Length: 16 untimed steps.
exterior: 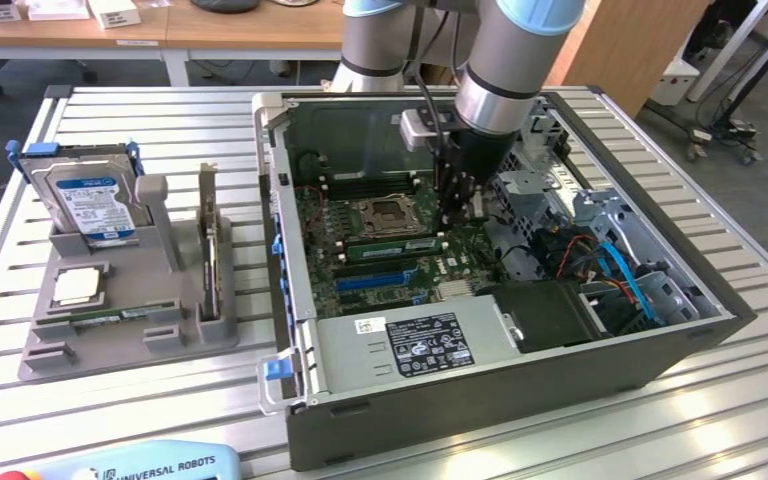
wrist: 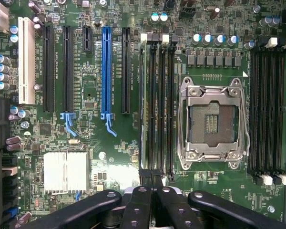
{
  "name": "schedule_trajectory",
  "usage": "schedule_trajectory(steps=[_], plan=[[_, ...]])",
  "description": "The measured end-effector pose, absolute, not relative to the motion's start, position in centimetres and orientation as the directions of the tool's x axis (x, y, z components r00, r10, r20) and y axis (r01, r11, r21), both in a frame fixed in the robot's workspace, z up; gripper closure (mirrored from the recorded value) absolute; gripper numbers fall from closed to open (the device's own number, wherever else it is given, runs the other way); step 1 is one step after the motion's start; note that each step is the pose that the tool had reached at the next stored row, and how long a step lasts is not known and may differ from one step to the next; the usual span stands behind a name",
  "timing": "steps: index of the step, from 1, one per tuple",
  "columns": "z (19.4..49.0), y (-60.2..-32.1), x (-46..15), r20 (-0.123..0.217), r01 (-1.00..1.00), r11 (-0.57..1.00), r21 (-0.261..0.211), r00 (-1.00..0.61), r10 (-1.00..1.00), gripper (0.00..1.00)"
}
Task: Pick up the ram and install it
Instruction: 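Press down the ram until it locks into place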
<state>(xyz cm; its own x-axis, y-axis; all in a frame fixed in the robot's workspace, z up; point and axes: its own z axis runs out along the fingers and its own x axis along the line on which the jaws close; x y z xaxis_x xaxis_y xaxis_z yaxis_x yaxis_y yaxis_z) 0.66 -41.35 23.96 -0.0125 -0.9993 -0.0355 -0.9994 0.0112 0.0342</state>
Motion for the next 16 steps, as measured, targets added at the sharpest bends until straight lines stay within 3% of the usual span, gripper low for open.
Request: schedule_trajectory(steps=[16], plan=[[23.34,-41.35,0.77,-0.035,-0.999,0.011,0.034,-0.012,-0.999,0.90]])
